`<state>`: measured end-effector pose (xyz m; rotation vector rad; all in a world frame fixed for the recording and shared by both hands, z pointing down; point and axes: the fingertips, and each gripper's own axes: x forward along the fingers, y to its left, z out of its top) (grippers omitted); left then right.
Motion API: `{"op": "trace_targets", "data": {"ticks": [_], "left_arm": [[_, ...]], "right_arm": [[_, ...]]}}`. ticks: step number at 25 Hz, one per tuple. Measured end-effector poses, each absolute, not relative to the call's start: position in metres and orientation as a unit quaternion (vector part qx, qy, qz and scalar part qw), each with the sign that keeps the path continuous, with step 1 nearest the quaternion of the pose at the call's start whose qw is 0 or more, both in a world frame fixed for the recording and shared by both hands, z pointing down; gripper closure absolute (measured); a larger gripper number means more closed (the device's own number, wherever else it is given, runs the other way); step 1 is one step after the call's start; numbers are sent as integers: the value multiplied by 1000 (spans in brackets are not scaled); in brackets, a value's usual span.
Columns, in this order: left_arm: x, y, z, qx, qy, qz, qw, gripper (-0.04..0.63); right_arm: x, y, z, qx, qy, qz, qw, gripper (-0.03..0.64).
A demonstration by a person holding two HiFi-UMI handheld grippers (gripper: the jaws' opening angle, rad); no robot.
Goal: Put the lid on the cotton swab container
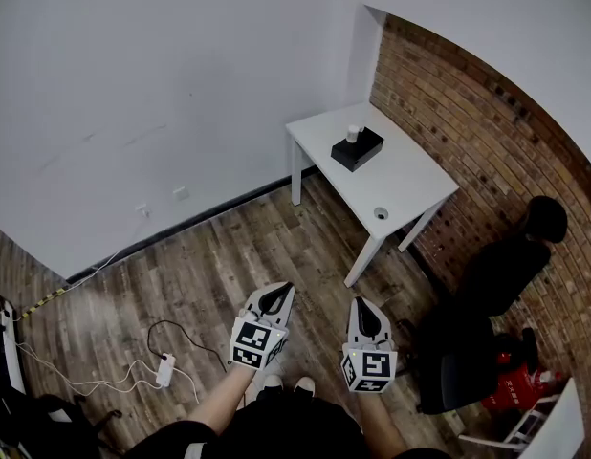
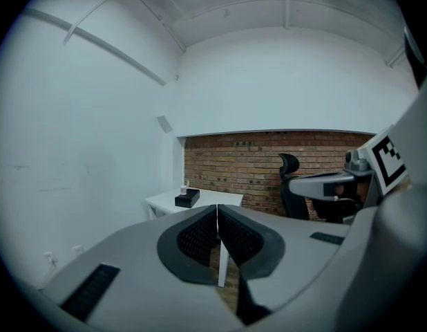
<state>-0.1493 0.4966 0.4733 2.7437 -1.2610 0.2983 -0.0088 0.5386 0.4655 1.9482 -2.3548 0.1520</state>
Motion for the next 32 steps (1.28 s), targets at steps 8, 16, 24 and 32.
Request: {"op": "trace_targets", "data": {"ticks": [8,16,24,32], "left_arm": [[-139,506,474,898,-425,98,55,580],[-130,516,481,897,-427,100,63,580],[-121,500,481,899,-423,98,59,580],[-116,465,489,901,-419,92,69,580]], "right_arm": [[5,544,467,630,-774,51,40,595],[13,550,468,626,-777,56,37,595],[16,535,472,624,-778,59,39,595],[10,502,474,617,-784,55,48,595]]}}
